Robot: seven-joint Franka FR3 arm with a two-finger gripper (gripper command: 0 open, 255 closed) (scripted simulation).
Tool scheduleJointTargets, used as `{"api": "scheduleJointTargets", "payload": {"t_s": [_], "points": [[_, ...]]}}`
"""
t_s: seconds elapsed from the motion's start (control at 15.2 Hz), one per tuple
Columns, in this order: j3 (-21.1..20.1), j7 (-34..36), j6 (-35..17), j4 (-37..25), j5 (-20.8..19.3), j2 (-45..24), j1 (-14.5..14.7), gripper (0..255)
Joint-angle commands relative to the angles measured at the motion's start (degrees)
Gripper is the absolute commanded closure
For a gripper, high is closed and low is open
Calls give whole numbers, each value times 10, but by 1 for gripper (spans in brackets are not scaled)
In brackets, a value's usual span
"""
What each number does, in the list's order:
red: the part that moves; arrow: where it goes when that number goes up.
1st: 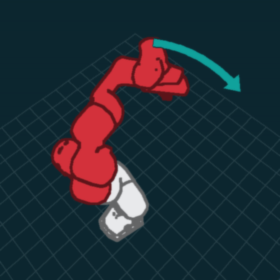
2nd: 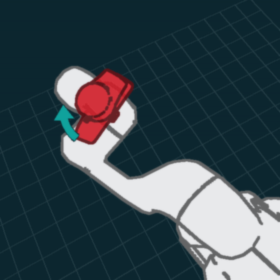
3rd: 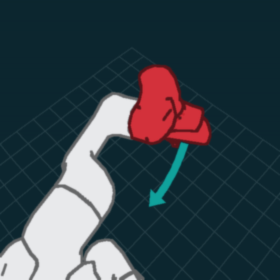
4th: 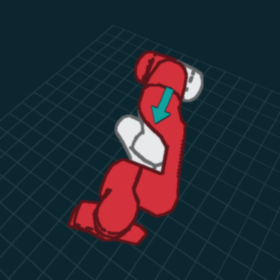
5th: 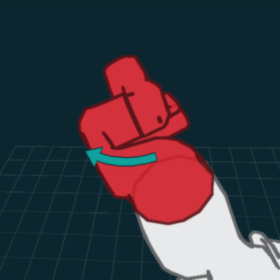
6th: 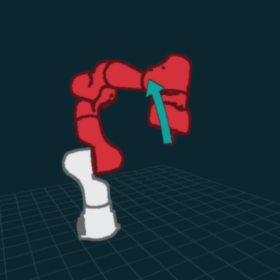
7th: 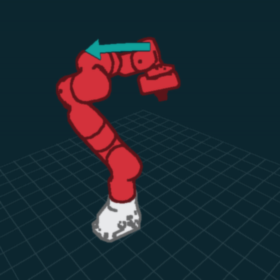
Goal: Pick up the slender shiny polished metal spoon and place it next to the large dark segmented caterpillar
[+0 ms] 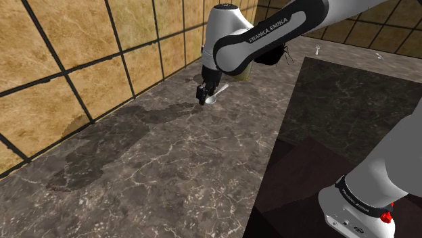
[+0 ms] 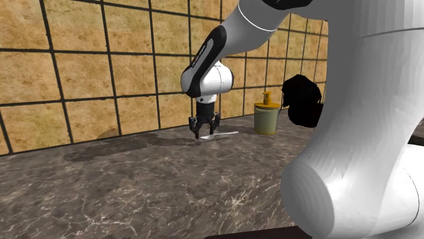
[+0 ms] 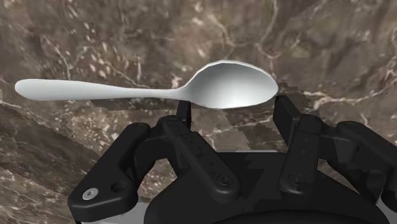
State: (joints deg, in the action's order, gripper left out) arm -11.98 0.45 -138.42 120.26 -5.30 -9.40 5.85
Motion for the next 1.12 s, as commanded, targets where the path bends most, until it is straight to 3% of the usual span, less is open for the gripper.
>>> {"api": "scheduleJointTargets", "payload": {"t_s": [0.0,1.06], "points": [[-1,-3,13,-7,3,7,-1,255],[-3,-20,128,-71,24,59,-3,255]]}}
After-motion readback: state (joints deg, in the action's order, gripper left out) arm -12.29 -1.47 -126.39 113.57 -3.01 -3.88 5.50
